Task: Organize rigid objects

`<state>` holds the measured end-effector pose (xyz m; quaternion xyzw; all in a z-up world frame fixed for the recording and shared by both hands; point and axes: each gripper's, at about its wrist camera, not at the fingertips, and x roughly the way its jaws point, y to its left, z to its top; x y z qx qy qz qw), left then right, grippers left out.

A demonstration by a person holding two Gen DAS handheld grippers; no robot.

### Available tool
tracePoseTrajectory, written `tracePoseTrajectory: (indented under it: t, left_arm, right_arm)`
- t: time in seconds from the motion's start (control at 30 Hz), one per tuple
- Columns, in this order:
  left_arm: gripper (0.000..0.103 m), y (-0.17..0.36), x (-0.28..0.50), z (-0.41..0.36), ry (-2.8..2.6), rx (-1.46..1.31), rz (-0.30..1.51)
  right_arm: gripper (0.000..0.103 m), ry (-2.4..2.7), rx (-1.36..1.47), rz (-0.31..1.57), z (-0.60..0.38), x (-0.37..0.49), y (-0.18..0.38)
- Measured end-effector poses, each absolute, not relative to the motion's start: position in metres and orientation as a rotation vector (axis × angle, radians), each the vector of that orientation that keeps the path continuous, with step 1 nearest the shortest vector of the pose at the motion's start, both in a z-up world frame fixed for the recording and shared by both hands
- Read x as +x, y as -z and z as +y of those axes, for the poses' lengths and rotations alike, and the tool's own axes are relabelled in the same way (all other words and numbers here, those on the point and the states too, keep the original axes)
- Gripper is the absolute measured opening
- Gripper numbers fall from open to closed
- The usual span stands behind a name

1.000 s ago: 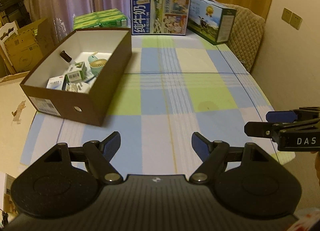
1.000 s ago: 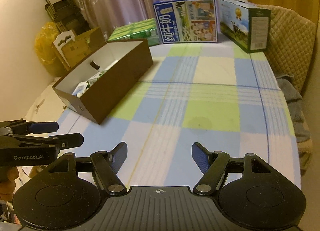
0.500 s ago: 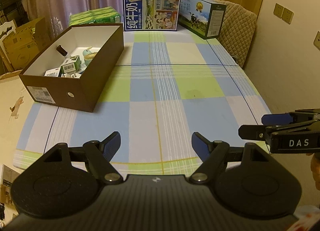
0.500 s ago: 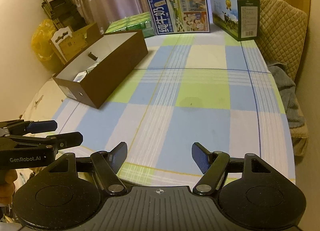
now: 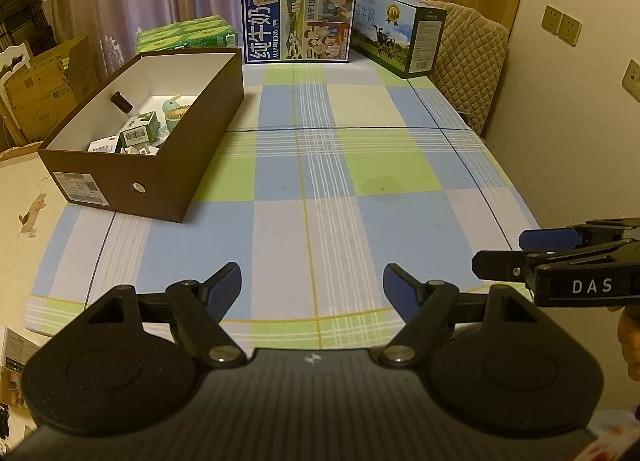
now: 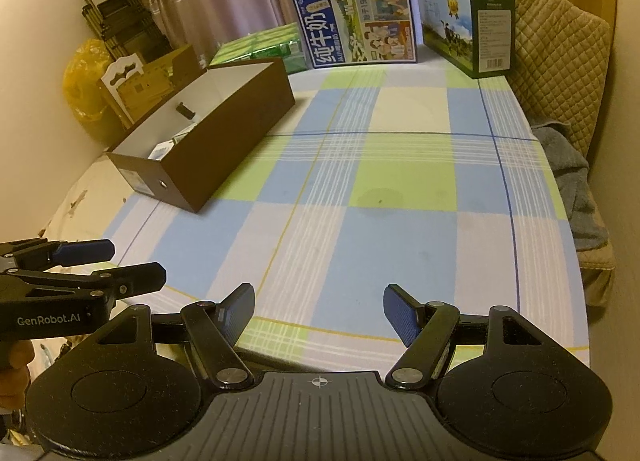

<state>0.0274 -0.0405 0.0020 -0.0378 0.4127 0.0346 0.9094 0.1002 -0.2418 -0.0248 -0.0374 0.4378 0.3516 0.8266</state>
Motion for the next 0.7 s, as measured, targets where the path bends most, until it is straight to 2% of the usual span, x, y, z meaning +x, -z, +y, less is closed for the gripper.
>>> tracePoseTrajectory:
  t: [0.7]
  left_arm:
    - [0.075,-0.0022,0.0291,-0.0414,-0.083,-0.085,0.852]
  right_arm:
    - [0.068,-0.753,-0.082,0.935,-0.2431,0.1030,0.0267]
